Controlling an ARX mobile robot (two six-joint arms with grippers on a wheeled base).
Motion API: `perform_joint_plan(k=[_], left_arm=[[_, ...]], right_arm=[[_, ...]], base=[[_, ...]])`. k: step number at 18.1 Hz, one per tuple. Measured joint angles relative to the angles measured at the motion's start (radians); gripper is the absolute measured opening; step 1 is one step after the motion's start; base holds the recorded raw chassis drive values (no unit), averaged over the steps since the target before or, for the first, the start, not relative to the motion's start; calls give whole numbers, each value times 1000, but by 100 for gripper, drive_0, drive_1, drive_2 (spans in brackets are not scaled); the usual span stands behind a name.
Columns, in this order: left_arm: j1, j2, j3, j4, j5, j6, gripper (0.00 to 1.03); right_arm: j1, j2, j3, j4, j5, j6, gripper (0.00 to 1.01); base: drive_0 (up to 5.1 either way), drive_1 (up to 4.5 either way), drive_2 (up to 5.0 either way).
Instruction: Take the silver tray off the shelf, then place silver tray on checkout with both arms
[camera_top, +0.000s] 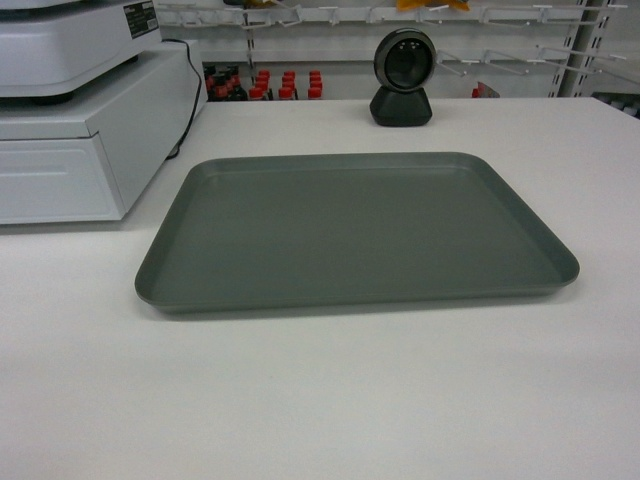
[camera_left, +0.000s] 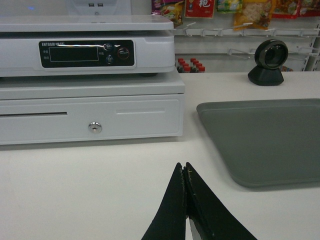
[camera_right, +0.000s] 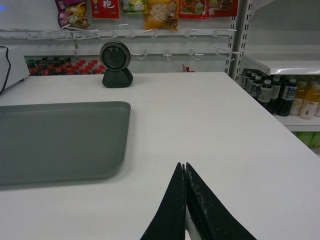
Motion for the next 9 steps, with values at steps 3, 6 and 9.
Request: perform_joint_plan(k=[3, 6, 9], left_arm=[[0, -105, 1, -146, 0, 0, 2], [1, -185, 1, -204, 2, 1, 2], [1, -185, 0, -200, 1, 1, 2]], right_arm=[[0, -62, 0, -60, 0, 0, 2], [0, -113, 0, -114, 0, 0, 2], [0, -157, 0, -167, 0, 0, 2]], base=[[0, 0, 0], [0, 0, 0], [0, 0, 0]])
